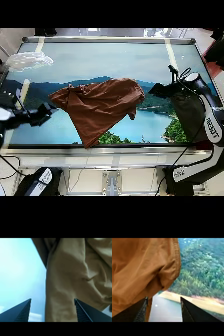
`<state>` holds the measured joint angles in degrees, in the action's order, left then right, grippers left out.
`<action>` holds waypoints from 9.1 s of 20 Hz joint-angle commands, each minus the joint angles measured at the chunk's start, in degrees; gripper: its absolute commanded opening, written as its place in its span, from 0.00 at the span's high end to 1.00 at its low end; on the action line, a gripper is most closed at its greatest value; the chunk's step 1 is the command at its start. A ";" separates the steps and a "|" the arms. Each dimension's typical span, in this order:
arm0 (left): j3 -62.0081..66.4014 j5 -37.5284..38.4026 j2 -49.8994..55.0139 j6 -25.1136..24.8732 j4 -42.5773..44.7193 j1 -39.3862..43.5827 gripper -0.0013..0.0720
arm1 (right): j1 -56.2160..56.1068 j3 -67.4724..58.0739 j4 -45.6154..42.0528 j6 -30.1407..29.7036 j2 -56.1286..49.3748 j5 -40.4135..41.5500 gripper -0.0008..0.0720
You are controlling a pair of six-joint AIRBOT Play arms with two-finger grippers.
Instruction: Fold the shirts.
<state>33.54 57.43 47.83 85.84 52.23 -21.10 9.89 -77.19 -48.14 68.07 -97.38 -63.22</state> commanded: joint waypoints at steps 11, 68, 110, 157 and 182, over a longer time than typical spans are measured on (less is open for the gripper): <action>-15.08 0.98 -14.45 5.44 -7.08 4.96 0.32 | -0.72 -1.70 6.08 -1.73 -9.18 3.63 0.53; 52.85 10.78 -15.80 -4.04 38.82 11.98 0.97 | -1.38 -24.65 -8.98 0.48 51.41 -9.42 0.97; 6.25 18.51 -0.55 -34.56 30.64 -12.44 0.03 | -8.28 -33.33 -13.07 4.33 -6.64 -24.22 0.43; 4.85 4.28 20.74 -41.09 20.13 -9.25 0.97 | -8.63 -20.02 7.39 4.70 -19.12 -17.18 0.34; 24.55 3.72 2.67 -35.30 20.28 -11.39 0.97 | -16.74 -30.62 7.13 4.52 -4.11 -26.38 0.97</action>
<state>50.46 63.18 57.65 47.86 72.34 -31.11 -9.15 -104.27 -40.38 72.53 -109.43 -88.20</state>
